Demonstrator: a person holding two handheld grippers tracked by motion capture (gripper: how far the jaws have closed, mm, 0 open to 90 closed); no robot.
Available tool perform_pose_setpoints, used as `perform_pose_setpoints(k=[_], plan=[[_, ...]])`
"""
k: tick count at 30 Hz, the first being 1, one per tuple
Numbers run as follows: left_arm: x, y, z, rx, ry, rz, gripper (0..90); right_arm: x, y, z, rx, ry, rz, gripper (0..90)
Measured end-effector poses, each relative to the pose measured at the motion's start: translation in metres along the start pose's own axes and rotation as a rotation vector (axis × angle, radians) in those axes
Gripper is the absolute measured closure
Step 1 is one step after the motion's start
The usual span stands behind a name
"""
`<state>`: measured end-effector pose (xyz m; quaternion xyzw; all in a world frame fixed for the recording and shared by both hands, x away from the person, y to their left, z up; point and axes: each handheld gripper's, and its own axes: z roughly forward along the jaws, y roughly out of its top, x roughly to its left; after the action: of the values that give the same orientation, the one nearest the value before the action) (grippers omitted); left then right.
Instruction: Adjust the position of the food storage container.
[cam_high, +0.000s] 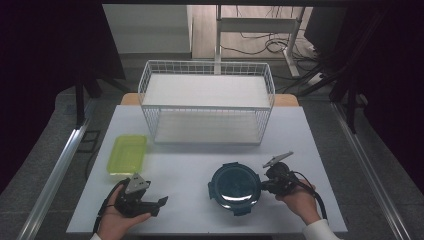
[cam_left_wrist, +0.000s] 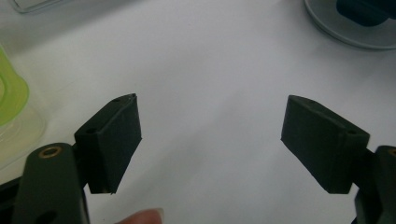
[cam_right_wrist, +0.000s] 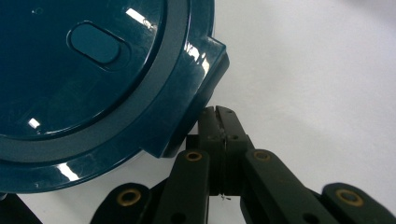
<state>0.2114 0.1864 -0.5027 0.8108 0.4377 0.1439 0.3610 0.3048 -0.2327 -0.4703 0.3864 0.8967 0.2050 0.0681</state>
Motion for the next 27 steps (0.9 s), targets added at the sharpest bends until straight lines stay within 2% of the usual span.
perform_pose_setpoints(k=[3,5,9,12,21,27], plan=[[0.001,0.0,0.0,0.0,0.001,-0.001,20.1,0.0,0.0,0.001,0.007,0.018,0.012,89.2],[0.002,0.0,0.0,0.001,0.001,-0.003,20.1,0.003,0.001,0.001,0.013,0.008,0.003,89.2],[0.002,0.001,0.0,0.002,0.002,0.0,20.1,0.01,0.009,0.003,0.008,0.031,-0.006,89.2],[0.002,0.001,-0.001,0.0,0.001,0.0,20.1,0.019,0.018,0.007,0.014,0.044,-0.029,89.2],[0.008,0.0,-0.004,-0.008,0.011,-0.02,20.1,0.053,0.041,0.025,0.018,0.126,-0.118,89.2],[0.011,-0.001,-0.006,-0.009,0.02,-0.033,20.1,0.064,0.049,0.031,0.024,0.148,-0.147,89.2]])
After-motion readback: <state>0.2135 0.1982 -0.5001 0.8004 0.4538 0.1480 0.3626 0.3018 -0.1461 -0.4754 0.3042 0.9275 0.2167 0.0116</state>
